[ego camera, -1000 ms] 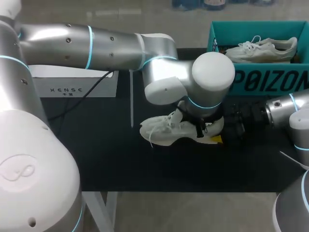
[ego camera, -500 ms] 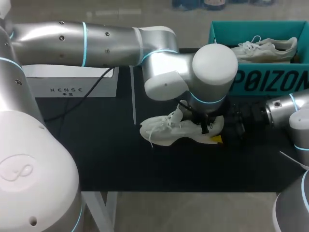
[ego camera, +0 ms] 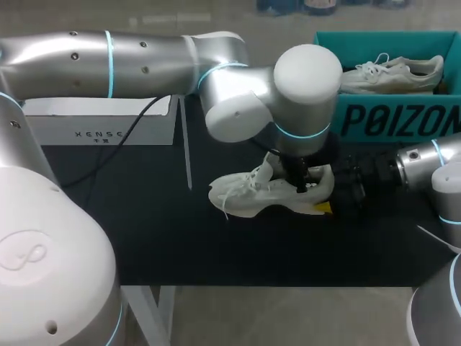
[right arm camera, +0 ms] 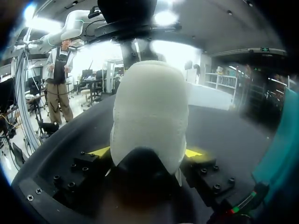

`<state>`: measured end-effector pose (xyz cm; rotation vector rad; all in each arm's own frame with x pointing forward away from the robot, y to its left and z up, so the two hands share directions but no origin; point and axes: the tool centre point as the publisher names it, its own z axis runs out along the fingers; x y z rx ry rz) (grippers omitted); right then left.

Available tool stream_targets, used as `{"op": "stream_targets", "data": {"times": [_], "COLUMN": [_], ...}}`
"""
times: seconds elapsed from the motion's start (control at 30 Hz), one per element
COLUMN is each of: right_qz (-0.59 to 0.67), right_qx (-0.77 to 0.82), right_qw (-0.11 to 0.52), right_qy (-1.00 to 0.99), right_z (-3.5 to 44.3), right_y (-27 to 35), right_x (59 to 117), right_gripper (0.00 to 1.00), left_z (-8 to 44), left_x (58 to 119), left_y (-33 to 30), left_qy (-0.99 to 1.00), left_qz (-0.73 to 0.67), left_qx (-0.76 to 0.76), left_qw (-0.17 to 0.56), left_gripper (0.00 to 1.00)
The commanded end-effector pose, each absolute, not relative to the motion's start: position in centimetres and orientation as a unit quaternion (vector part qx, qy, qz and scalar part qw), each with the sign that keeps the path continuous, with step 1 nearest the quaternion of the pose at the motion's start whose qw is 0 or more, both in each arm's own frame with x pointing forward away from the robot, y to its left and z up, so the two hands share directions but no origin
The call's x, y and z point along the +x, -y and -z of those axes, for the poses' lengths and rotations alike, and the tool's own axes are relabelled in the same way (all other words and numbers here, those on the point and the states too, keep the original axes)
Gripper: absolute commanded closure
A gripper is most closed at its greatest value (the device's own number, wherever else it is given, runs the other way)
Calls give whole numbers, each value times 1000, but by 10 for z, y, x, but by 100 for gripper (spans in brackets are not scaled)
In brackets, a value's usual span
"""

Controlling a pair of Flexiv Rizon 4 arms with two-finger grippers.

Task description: Take the shoe out of the shoebox, open the shoe tongue, remove and reinsert the insole, then place the shoe into the shoebox

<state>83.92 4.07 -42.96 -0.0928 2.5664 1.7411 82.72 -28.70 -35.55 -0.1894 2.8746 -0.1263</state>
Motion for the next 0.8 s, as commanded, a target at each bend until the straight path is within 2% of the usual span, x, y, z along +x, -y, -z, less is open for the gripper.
{"op": "stream_targets", "data": {"times": [0.03, 0.7, 0.8], "right_qz": [-560, -560, -560], "right_qx": [-29, -29, -29], "right_qw": [20, 20, 20], "right_qy": [-828, -828, -828], "right_z": [433, 433, 433], "right_y": [-43, -43, -43], "right_x": [838, 838, 838], "right_gripper": [100, 100, 100], "left_z": [362, 379, 381], "left_x": [832, 818, 816], "left_y": [289, 292, 292], "left_qy": [-993, -999, -999], "left_qz": [43, 16, 15], "left_qx": [-53, -18, -15], "left_qw": [97, 40, 37], "left_gripper": [100, 100, 87]}}
